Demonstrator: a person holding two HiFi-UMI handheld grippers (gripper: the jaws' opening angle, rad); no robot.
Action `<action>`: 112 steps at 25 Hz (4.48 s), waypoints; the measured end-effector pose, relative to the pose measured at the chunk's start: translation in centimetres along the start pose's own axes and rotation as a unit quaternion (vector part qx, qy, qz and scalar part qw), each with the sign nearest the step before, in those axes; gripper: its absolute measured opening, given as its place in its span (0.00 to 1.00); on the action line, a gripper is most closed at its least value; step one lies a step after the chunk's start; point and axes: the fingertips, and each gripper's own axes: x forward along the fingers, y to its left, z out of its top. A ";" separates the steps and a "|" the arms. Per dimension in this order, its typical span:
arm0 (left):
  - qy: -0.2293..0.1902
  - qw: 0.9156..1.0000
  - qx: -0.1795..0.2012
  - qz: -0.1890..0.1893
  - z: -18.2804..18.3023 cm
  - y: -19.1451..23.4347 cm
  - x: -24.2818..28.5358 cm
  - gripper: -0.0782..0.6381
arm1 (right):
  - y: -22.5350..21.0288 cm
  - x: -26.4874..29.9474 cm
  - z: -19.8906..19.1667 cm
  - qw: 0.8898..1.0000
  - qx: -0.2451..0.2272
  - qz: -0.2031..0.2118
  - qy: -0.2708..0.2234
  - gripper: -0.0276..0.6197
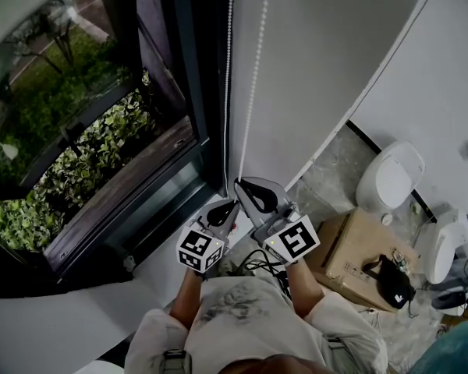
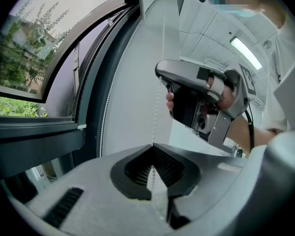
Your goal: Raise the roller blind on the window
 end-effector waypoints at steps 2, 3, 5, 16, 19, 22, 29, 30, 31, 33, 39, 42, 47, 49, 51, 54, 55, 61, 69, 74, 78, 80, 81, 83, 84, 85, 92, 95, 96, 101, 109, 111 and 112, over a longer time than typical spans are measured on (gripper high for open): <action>0.003 1.000 -0.002 0.000 -0.6 0.1 0.0 0.13 | 0.1 0.0 -0.6 1.000 0.003 0.000 0.005 0.06; 0.004 1.000 -0.003 0.001 -0.9 0.2 0.0 0.13 | 0.2 -0.1 -0.9 1.000 0.004 0.000 0.008 0.06; 0.007 1.000 -0.004 0.002 -1.6 0.4 0.0 0.13 | 0.3 -0.1 -1.6 1.000 0.005 0.000 0.014 0.06; 0.033 0.999 -0.018 0.009 -5.1 1.0 0.1 0.13 | 1.1 -0.2 -5.0 0.999 0.017 0.005 0.047 0.06; 0.040 0.999 -0.020 0.011 -5.9 1.1 0.2 0.13 | 1.1 -0.3 -5.6 0.999 0.017 0.005 0.047 0.06; 0.043 0.999 -0.023 0.009 -6.2 0.8 0.2 0.13 | 1.0 -0.7 -6.0 0.998 0.023 0.003 0.051 0.06; 0.040 0.999 -0.030 -0.001 -5.8 -0.6 0.4 0.13 | 0.6 -1.1 -5.8 0.999 0.021 0.001 0.049 0.06; 0.039 0.999 -0.029 -0.001 -5.5 -0.7 0.4 0.14 | 0.6 -1.2 -5.8 0.999 0.021 0.002 0.048 0.06; 0.036 0.999 -0.028 0.000 -5.2 -0.7 0.3 0.15 | 0.5 -1.2 -5.8 0.999 0.021 0.002 0.047 0.06; 0.027 0.999 -0.026 0.003 -4.1 -0.7 -0.1 0.18 | 0.4 -1.3 -5.8 0.999 0.022 0.002 0.047 0.06; -0.029 0.999 -0.018 0.016 1.3 -0.4 -2.3 0.23 | 0.0 -1.1 -5.9 0.999 0.021 0.001 0.048 0.06; -0.065 0.998 -0.006 0.020 4.9 -0.5 -3.4 0.25 | -0.2 -1.2 -5.9 0.999 0.021 0.001 0.048 0.06; -0.108 0.993 0.033 0.019 10.8 -1.0 -4.4 0.27 | 0.0 -1.0 -6.1 0.999 0.019 0.002 0.049 0.06; -0.124 0.991 0.048 0.016 12.8 -1.2 -4.4 0.27 | 0.1 -0.9 -6.1 0.999 0.018 0.003 0.048 0.06; -0.135 0.989 0.059 0.011 14.4 -1.5 -4.2 0.27 | 0.1 -0.7 -6.1 0.999 0.019 0.003 0.050 0.06; -0.146 0.987 0.071 0.003 16.2 -2.1 -3.8 0.27 | 0.1 -0.7 -6.3 0.998 0.020 0.002 0.055 0.06; -0.149 0.986 0.075 0.001 16.6 -2.2 -3.6 0.27 | 0.1 -0.6 -6.1 0.999 0.018 0.002 0.050 0.06; -0.169 0.981 0.091 -0.003 19.3 -2.7 -2.7 0.27 | 0.3 -0.2 -5.4 1.000 0.003 0.005 0.029 0.06; -0.185 0.976 0.117 0.015 21.2 -3.0 -2.4 0.13 | 0.5 -0.3 -5.2 1.000 0.001 0.005 0.029 0.06; -0.186 0.975 0.124 0.017 20.8 -3.2 -2.5 0.13 | 0.5 -0.5 -5.4 1.000 -0.001 0.005 0.028 0.06; -0.175 0.978 0.115 0.017 19.9 -2.7 -2.4 0.13 | 0.7 -0.6 -6.4 0.999 -0.001 0.006 0.045 0.06; -0.168 0.979 0.111 0.018 19.2 -2.4 -2.3 0.13 | 0.8 -0.8 -7.1 0.998 0.006 0.006 0.056 0.06; -0.165 0.980 0.110 0.019 19.0 -2.3 -2.3 0.13 | 0.9 -0.8 -7.5 0.998 0.011 0.006 0.061 0.06; -0.160 0.981 0.109 0.020 18.4 -2.2 -2.2 0.13 | 1.1 -0.9 -8.1 0.997 0.021 0.007 0.070 0.06; -0.158 0.981 0.108 0.020 18.2 -2.1 -2.1 0.13 | 1.1 -1.0 -8.4 0.997 0.025 0.007 0.074 0.06; -0.156 0.982 0.106 0.020 17.9 -2.0 -2.1 0.13 | 1.2 -1.0 -8.7 0.997 0.028 0.007 0.077 0.06; -0.139 0.985 0.096 0.023 16.0 -1.7 -1.9 0.13 | 1.3 -1.4 -10.6 0.995 0.037 0.007 0.095 0.06; -0.132 0.987 0.091 0.023 15.0 -1.7 -1.8 0.13 | 1.4 -1.7 -11.6 0.994 0.041 0.006 0.104 0.06; -0.130 0.987 0.089 0.024 14.7 -1.6 -1.8 0.13 | 1.5 -1.7 -11.8 0.993 0.043 0.007 0.106 0.06; -0.116 0.990 0.080 0.026 13.1 -1.6 -1.6 0.13 | 1.7 -2.2 -13.5 0.991 0.050 0.009 0.124 0.06; -0.088 0.994 0.061 0.028 9.9 -1.3 -1.1 0.12 | 2.0 -3.1 -16.5 0.986 0.060 0.013 0.156 0.06; -0.085 0.994 0.057 0.029 9.4 -1.3 -1.0 0.12 | 2.2 -3.2 -16.7 0.985 0.062 0.016 0.162 0.06; -0.083 0.995 0.055 0.029 9.1 -1.3 -1.0 0.12 | 2.3 -3.4 -17.0 0.984 0.063 0.016 0.166 0.06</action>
